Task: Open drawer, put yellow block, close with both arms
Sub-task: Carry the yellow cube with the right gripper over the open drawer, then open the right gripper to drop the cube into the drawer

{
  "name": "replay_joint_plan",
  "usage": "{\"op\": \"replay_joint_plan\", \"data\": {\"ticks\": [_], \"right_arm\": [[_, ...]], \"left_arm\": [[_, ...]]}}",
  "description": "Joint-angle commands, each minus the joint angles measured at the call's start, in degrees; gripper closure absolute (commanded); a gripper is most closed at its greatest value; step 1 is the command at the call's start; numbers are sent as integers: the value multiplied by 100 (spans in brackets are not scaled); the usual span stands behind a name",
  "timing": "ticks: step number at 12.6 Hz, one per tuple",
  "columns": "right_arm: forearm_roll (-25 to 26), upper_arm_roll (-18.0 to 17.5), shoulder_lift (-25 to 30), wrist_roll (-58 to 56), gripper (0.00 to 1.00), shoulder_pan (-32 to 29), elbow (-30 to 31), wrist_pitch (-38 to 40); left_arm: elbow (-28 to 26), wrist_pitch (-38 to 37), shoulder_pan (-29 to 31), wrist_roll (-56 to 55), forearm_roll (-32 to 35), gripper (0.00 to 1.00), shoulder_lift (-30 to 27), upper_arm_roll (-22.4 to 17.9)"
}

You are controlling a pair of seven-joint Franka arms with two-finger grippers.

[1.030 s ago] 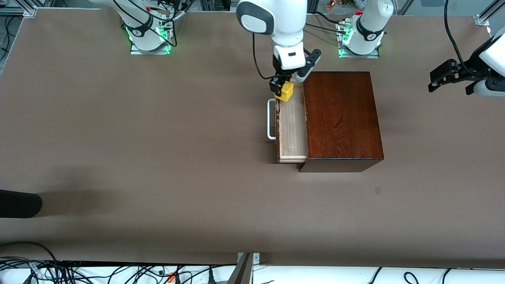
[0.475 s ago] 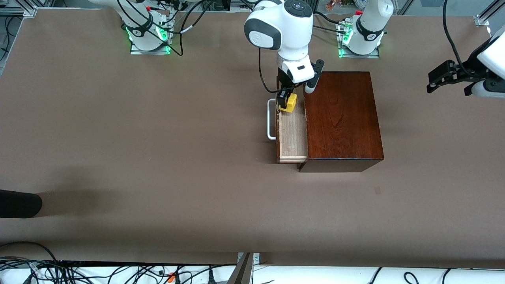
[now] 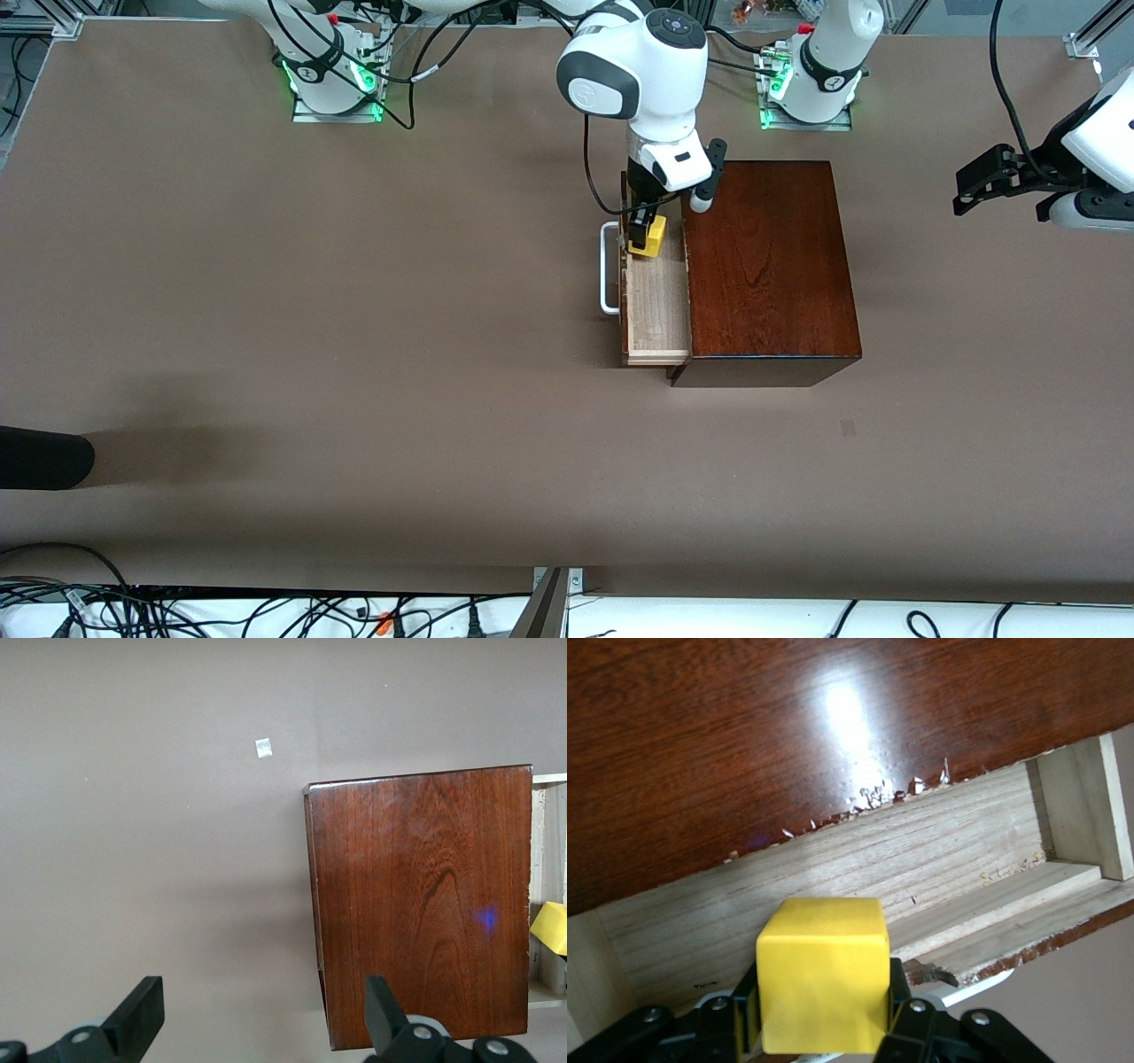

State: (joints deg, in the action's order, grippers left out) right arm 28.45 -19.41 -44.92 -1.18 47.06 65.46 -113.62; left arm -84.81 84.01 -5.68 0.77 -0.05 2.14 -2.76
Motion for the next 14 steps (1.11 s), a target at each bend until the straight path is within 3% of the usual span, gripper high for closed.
{"op": "replay_joint_plan", "data": {"ticks": [1, 12, 13, 14], "right_arm": [[134, 42, -148, -189, 53, 128, -209, 7], [231, 113, -430, -576, 52, 234, -200, -169], [231, 130, -422, -646, 44, 208, -200, -169], [214, 148, -413, -708, 0, 173, -209, -178]], "left_arm": [[219, -113, -21, -42, -144, 0, 94, -14], [316, -121, -12, -15, -223, 0, 173, 83], [316, -139, -12, 2, -258, 0, 173, 92], [316, -139, -12, 20, -328, 0, 173, 135]]}}
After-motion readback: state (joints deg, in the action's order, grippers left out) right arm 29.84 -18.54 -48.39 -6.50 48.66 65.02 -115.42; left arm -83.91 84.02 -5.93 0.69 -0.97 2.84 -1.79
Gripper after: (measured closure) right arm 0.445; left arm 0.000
